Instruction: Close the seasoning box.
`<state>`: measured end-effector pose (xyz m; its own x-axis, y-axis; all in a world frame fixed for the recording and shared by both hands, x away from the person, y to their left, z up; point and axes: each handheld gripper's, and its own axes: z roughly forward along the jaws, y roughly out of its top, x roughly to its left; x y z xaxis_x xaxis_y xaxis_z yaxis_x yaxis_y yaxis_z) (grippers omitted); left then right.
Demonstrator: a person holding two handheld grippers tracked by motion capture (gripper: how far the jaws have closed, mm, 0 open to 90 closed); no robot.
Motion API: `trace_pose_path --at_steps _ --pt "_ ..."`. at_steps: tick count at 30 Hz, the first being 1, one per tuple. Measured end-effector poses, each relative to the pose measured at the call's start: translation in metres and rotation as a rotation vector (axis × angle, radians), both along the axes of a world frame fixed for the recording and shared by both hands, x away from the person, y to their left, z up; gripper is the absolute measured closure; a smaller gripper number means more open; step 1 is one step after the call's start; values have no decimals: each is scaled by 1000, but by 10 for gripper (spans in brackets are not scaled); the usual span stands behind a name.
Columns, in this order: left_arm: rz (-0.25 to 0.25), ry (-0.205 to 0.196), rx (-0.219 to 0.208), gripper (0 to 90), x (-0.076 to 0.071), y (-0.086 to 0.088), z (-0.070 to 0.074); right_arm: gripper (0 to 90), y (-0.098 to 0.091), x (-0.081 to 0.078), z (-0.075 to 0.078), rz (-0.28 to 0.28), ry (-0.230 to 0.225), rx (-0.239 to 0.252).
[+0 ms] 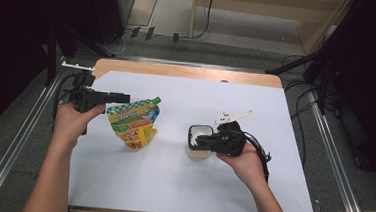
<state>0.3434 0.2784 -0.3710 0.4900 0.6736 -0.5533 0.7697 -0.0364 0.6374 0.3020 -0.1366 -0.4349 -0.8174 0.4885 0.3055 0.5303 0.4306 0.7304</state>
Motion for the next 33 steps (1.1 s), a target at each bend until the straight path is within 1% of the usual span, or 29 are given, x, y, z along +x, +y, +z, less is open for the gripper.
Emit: trace_pose_path --at_steps 5,6,8,11,12,13,15,17,18,19,20,21,22,23,25,28,29,31,32,33 --pt "3 -1 -1 499 0 1 0 738 -7 2 3 -12 -12 14" --pt "6 -1 0 499 0 1 0 704 -10 3 5 -19 -28 28" --pt "6 0 -1 498 0 1 0 692 -12 4 6 -25 -28 31" --pt "4 1 -1 495 0 1 0 657 -19 5 9 -42 -44 47" --pt "2 0 0 491 0 1 -1 628 -24 7 10 -54 -49 54" --pt "1 -1 2 491 0 1 -1 628 -24 7 10 -54 -49 54" --pt "2 -1 3 487 1 0 -1 589 -28 8 12 -65 -53 58" --pt "3 1 4 480 1 0 -1 518 -33 9 14 -74 -84 54" --pt "3 1 5 480 1 0 -1 518 -33 9 14 -74 -84 54" --pt "3 2 4 478 1 0 -2 496 -35 10 14 -81 -93 52" --pt "3 4 4 474 1 0 -2 472 -40 12 14 -100 -101 59" --pt "3 4 4 474 1 0 -2 472 -40 12 14 -100 -101 59" --pt "4 4 2 471 1 -1 -2 450 -44 13 14 -111 -108 63" --pt "4 3 1 471 1 -1 -2 450 -44 13 14 -111 -108 63" --pt "3 3 2 468 1 -1 -2 423 -49 14 13 -130 -118 67" --pt "4 4 4 467 1 -1 -2 396 -56 16 13 -140 -126 72" --pt "5 4 3 466 1 -1 -3 381 -59 17 12 -143 -136 70" --pt "8 5 3 465 1 -1 -3 374 -61 18 12 -146 -138 69" --pt "9 5 3 465 1 0 -3 369 -63 18 11 -163 -141 64" --pt "9 6 3 464 1 0 -3 358 -64 18 10 -173 -157 57"
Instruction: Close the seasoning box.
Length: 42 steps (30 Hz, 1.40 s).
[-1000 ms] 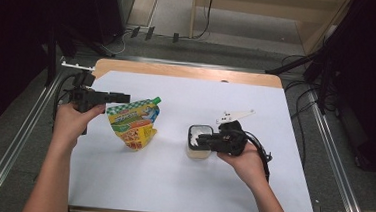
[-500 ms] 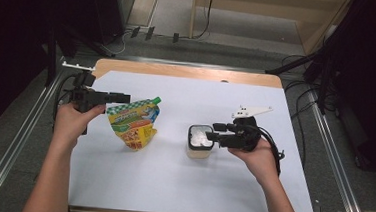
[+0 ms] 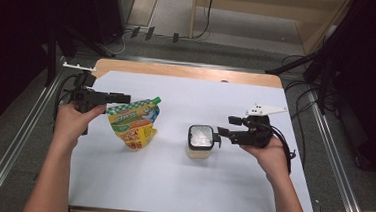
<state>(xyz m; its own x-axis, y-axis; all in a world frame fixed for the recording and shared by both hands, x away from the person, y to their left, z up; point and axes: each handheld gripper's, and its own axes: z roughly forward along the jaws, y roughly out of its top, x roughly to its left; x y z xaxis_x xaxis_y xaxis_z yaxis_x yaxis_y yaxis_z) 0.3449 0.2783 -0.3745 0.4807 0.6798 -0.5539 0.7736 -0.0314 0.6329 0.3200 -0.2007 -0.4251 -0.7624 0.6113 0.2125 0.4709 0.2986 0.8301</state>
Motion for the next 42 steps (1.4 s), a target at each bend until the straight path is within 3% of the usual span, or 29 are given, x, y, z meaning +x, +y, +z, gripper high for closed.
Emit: trace_pose_path --at_steps 13,32,42 --pt "8 3 1 458 1 2 -3 318 -24 10 -14 -91 -10 -15" --pt "32 11 2 440 3 7 -11 290 -48 20 -44 -200 26 -57" --pt "41 18 4 433 4 9 -16 279 -52 23 -51 -229 41 -78"
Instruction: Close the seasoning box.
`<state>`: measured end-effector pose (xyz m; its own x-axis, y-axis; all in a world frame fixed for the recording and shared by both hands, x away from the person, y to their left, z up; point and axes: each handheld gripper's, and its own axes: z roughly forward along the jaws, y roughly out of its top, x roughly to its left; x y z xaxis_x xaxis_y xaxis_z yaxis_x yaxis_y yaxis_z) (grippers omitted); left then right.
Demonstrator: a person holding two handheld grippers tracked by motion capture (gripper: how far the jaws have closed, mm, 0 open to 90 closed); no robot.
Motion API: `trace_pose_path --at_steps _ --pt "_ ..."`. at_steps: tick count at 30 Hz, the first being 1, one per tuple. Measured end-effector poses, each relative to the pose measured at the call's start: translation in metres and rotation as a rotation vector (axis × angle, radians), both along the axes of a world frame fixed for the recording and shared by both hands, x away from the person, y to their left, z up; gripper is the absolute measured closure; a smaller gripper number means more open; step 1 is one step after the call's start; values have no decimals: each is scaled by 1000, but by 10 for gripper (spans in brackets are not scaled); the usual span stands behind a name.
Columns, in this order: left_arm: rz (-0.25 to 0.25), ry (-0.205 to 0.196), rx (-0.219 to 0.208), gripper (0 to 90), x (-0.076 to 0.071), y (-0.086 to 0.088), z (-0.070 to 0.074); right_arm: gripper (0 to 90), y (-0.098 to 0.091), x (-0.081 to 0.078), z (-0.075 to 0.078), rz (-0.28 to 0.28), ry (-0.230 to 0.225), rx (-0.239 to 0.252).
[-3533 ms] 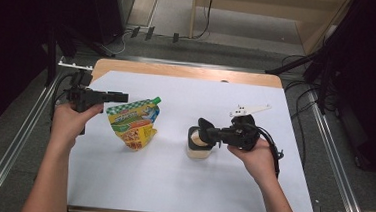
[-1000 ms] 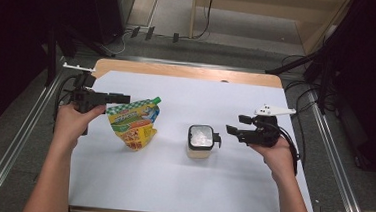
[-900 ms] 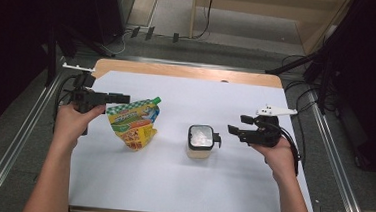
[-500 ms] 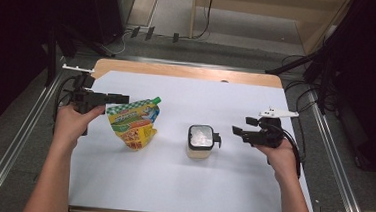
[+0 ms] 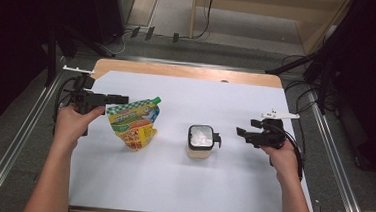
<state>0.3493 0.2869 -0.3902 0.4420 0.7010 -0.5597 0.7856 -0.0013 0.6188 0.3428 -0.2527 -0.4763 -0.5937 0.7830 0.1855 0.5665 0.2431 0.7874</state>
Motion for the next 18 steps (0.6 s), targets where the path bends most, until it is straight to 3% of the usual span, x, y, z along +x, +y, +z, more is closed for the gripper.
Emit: trace_pose_path --at_steps 11,18 --pt "11 13 4 428 2 4 -6 267 1 1 -3 3 -1 -17" --pt "14 19 29 424 3 4 -9 250 2 1 -4 10 8 -23"
